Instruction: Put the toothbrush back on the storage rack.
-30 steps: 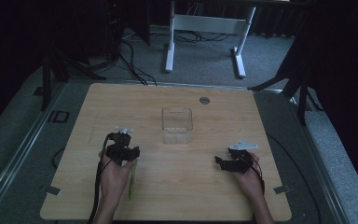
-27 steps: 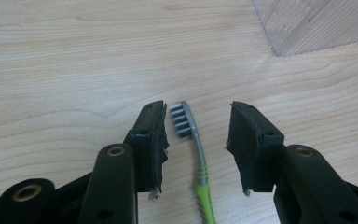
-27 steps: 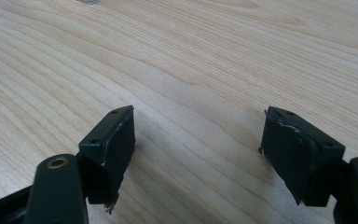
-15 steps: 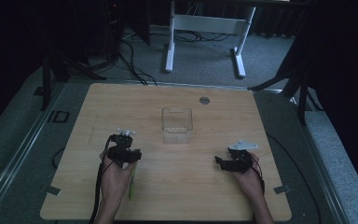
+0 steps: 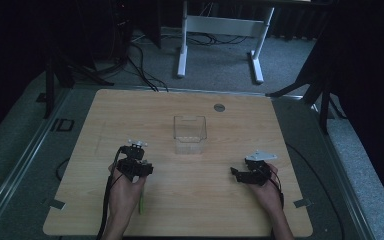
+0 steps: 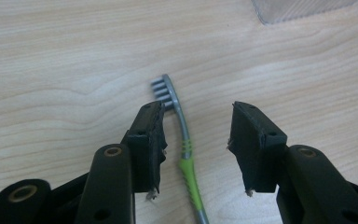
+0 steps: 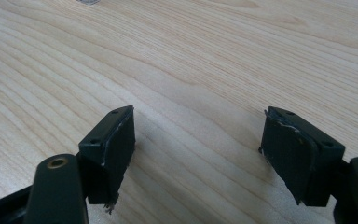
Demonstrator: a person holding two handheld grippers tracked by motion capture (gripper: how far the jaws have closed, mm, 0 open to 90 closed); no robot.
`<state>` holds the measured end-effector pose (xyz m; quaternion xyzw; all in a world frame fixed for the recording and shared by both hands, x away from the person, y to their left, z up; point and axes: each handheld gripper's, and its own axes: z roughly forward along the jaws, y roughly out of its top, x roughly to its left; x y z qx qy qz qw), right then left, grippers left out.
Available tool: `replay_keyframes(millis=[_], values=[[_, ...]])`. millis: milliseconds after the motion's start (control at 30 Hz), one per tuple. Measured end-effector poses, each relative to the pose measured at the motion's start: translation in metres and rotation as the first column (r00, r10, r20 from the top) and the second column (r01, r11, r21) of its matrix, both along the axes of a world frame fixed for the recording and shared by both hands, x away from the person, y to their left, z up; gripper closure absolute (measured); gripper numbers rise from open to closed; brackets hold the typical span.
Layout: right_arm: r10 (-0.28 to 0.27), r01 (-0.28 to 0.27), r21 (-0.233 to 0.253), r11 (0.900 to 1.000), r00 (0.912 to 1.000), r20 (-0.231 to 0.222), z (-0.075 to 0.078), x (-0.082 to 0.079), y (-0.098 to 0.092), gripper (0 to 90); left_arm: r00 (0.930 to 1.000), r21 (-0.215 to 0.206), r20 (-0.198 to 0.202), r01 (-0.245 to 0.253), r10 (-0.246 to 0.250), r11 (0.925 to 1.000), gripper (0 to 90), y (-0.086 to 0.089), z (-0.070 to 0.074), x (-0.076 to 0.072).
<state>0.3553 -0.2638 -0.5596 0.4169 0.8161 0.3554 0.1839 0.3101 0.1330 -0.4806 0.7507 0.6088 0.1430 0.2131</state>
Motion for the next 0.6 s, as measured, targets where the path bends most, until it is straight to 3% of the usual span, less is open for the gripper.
replay_keyframes(millis=[167, 600], values=[[0.000, 0.000, 0.000, 1.000, 1.0000, 0.000, 0.0000, 0.0000, 0.0000, 25.8, 1.0000, 0.007, -0.008, 0.004, -0.004, 1.0000, 55.8, -0.0013, 0.0002, -0.0008], [0.000, 0.000, 0.000, 1.000, 1.0000, 0.000, 0.0000, 0.0000, 0.0000, 25.8, 0.9957, 0.010, -0.092, 0.013, -0.012, 0.9999, 56.7, -0.0058, -0.0061, 0.0001]])
